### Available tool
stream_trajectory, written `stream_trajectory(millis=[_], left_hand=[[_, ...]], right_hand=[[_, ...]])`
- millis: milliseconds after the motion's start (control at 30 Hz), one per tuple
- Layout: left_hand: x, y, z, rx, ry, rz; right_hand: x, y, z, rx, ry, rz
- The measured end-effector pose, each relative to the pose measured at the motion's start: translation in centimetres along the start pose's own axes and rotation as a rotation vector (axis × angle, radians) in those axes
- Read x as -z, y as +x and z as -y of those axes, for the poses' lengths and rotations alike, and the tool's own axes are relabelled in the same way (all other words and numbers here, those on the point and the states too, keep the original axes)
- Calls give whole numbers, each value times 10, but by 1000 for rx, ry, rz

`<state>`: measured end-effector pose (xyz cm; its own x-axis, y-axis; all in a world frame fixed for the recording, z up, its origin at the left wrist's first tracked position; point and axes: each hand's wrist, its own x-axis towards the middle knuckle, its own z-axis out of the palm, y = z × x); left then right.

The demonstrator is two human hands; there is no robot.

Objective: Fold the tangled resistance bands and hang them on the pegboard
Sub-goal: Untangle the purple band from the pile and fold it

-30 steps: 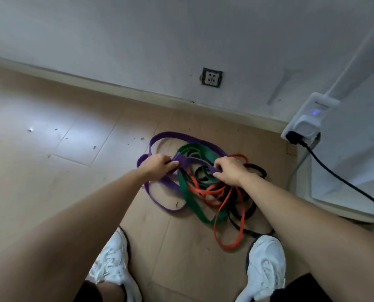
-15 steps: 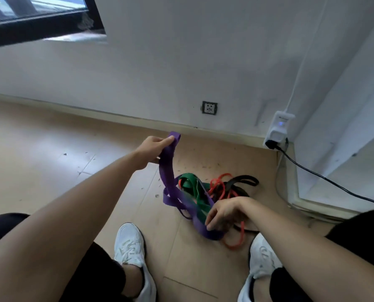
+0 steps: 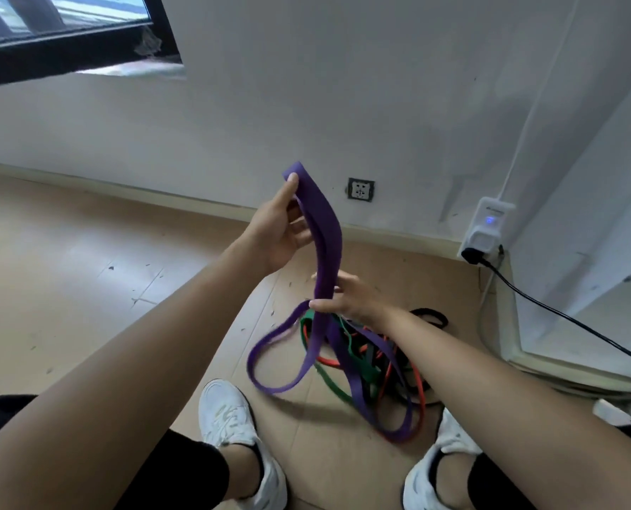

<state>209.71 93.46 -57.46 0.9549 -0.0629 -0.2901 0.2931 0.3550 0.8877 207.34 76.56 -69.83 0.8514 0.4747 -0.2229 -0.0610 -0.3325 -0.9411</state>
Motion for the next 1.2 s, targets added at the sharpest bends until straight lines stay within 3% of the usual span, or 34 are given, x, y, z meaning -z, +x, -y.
stream_trajectory(millis=[167, 333, 533, 700, 900, 1100, 1200], left_hand=[[35, 32, -1, -10, -180, -187], [98, 51, 32, 51, -247, -424], [125, 52, 64, 95, -255, -542], [133, 57, 55, 54, -277, -598], [141, 62, 32, 37, -321, -483], [126, 46, 71, 151, -213, -379], [123, 43, 98, 175, -176, -412]], right_hand=[[12, 23, -21, -74, 71, -16], [36, 27, -42, -135, -39, -8], [47, 25, -34, -150, -34, 59], [48, 29, -23, -141, 93, 144], [31, 34, -7, -23, 323, 8], [22, 29, -14, 33, 349, -88], [26, 26, -16, 1, 313, -78]])
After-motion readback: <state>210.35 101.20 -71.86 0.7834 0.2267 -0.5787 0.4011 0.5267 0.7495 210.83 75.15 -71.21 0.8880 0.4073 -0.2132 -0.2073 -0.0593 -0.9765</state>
